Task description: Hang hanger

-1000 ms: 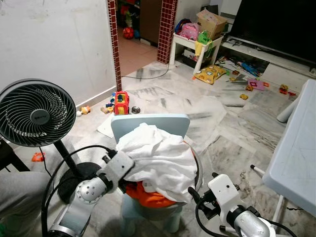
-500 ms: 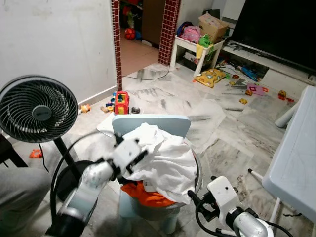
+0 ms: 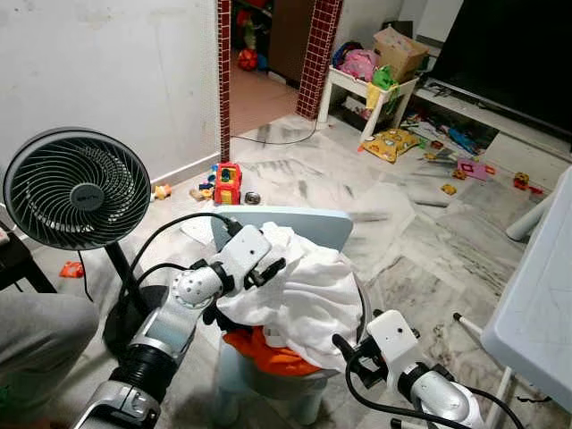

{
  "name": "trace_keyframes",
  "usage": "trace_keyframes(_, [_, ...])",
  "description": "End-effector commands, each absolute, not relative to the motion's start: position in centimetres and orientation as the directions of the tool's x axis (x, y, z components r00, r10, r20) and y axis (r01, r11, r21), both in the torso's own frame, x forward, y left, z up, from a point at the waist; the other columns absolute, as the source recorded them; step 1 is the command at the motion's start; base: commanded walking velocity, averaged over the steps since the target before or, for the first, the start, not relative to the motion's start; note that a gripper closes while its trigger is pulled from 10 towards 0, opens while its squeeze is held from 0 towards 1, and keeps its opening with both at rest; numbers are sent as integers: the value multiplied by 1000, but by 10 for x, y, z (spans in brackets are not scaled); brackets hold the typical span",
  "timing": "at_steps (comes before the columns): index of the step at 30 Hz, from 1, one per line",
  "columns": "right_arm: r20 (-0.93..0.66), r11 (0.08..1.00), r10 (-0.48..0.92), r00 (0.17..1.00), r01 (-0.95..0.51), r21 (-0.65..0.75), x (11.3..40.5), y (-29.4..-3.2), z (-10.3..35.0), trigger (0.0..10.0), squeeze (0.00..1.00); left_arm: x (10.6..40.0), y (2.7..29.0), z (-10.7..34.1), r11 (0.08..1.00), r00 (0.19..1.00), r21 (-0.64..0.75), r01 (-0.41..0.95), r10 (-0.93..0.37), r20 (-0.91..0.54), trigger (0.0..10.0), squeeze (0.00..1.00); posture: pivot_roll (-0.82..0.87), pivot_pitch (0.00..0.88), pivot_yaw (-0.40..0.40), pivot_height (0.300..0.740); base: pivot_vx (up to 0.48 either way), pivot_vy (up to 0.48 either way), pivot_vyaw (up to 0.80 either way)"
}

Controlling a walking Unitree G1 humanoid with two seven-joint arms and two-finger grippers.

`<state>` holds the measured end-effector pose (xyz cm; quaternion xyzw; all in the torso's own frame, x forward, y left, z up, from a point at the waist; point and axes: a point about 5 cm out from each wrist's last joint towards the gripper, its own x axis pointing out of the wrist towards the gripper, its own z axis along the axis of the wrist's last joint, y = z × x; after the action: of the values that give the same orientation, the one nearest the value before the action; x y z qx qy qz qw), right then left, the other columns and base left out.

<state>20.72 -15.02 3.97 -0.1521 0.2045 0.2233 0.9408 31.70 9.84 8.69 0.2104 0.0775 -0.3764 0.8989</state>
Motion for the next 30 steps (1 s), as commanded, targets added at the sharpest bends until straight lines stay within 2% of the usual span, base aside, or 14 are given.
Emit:
trace_keyframes(1, [-454, 856, 340, 824, -471, -213, 207, -155, 40, 10000, 0, 316, 93, 88, 608, 680, 306, 733, -666, -307, 10000, 1000, 124, 0, -96, 740, 0, 0, 0])
trace_keyframes(6, [-443, 850, 333, 833, -468, -241, 212, -158, 44, 10000, 0, 303, 87, 82, 562, 604, 222, 797, -725, -332, 10000, 1000, 118, 0, -78, 740, 0, 0, 0])
trace_keyframes(10, [-439, 852, 324, 838, -460, -251, 214, -161, 46, 10000, 0, 299, 95, 74, 587, 588, 131, 799, -717, -374, 10000, 1000, 119, 0, -73, 740, 0, 0, 0])
trace_keyframes(15, [-445, 852, 323, 835, -461, -246, 212, -160, 43, 10000, 0, 303, 110, 67, 649, 604, 39, 759, -682, -413, 10000, 1000, 119, 0, -68, 740, 0, 0, 0])
trace_keyframes(20, [-448, 851, 327, 832, -466, -244, 211, -157, 42, 10000, 0, 308, 119, 63, 680, 616, 9, 733, -657, -435, 10000, 976, 115, 0, -66, 740, 0, 0, 0])
trace_keyframes(21, [-448, 850, 328, 832, -467, -243, 211, -157, 42, 10000, 0, 311, 122, 61, 689, 624, 21, 724, -642, -445, 10000, 455, 113, 0, -64, 740, 0, 0, 0])
trace_keyframes(22, [-448, 850, 329, 831, -467, -244, 211, -157, 42, 10000, 0, 313, 124, 59, 698, 628, 19, 716, -632, -455, 10000, 0, 112, 0, -64, 740, 0, 0, 0])
trace_keyframes(30, [-448, 850, 323, 833, -464, -249, 211, -158, 43, 10000, 0, 322, 124, 53, 711, 643, 56, 701, -596, -481, 10000, 0, 100, 0, -63, 740, 0, 0, 0])
